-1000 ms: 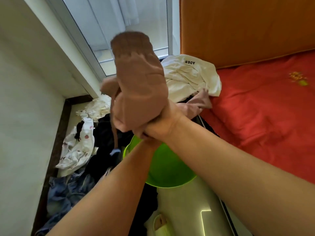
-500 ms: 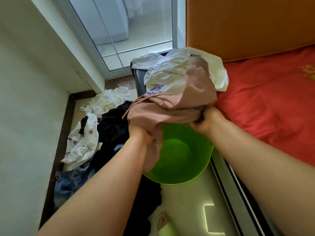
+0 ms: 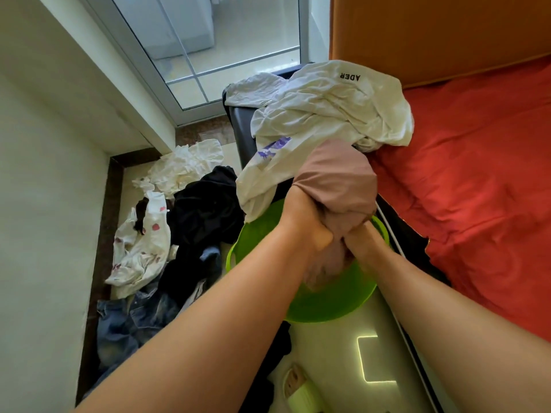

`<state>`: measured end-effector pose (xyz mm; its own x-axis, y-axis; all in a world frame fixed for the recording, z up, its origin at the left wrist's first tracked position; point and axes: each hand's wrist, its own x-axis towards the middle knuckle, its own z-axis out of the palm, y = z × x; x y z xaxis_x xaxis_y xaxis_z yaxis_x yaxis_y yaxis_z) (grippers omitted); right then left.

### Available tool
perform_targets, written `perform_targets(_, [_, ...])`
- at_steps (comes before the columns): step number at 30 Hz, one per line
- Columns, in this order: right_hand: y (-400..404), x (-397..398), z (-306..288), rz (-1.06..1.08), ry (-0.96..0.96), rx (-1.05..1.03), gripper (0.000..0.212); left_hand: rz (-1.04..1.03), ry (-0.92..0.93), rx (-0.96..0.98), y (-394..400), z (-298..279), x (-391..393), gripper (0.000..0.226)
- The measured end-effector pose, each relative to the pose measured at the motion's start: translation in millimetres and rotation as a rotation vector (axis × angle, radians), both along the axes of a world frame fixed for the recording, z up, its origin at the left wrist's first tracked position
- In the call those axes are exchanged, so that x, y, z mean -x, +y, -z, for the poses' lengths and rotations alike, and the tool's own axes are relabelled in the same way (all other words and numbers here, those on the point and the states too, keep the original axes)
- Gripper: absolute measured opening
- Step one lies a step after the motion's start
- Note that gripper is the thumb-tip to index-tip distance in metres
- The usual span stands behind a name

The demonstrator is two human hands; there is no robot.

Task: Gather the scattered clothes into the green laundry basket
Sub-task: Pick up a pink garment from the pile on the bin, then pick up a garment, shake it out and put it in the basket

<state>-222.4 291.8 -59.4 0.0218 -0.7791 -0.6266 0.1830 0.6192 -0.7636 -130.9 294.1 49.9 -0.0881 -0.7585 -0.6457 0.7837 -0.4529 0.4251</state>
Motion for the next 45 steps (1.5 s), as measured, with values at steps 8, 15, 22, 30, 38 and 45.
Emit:
perform_targets(8, [-7.3,-6.4,8.0,0.033,-0.129,-0.229,0.023,-0.059,-0.334,-0.441,2.9,89.4,-89.7,0.028])
perform_targets(15, [-22.9,-20.0,28.7,-0.257,0.582,-0.215,0.061,0.355,-0.939,-0.573,20.8,152.6,-110.0,0.067])
perform_targets(22, [-63.4,-30.6,42.2,-0.161,0.534,-0.173,0.047,0.418,-0.923,-0.44,-19.5,154.6,-97.6,0.058])
perform_targets(30, [-148.9,-20.6,54.2,-0.179,0.533,-0.106,0.039,0.419,-0.906,-0.28,-120.0,147.3,-71.3,0.058])
perform_targets(38, [-251.6,24.5,50.6,-0.346,0.656,0.068,0.034,0.392,-0.888,-0.204,-233.0,141.0,-22.4,0.052])
perform_targets(45, [-333.8,49.8,66.6,-0.274,0.881,0.192,0.044,0.414,-1.373,0.103,-317.6,142.1,-11.2,0.038])
